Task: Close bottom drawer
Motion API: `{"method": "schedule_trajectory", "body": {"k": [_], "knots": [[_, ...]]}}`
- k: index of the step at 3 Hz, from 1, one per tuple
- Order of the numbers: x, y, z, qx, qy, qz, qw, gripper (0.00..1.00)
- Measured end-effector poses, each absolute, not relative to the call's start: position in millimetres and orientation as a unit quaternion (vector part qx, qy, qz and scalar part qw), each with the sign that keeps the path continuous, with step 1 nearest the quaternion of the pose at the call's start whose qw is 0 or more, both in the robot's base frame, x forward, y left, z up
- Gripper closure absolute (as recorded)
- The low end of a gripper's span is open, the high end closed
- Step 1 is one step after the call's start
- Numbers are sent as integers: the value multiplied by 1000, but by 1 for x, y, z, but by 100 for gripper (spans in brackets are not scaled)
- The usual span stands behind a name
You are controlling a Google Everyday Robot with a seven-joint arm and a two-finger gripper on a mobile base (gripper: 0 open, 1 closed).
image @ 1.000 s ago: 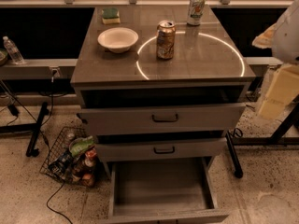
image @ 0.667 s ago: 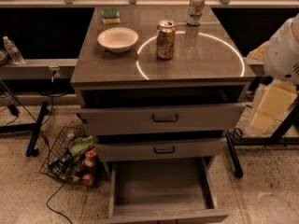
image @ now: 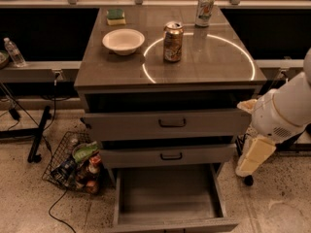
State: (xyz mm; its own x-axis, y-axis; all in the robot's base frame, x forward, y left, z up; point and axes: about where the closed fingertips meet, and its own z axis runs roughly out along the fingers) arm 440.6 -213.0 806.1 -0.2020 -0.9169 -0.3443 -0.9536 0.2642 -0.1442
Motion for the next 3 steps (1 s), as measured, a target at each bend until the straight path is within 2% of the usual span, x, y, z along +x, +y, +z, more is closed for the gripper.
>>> {"method": "schedule_trajectory", "body": {"k": [1,3], "knots": [[440,-212,725,-607,769,81,186,0],[437,-203,694,-602,775,79,178,0]]}}
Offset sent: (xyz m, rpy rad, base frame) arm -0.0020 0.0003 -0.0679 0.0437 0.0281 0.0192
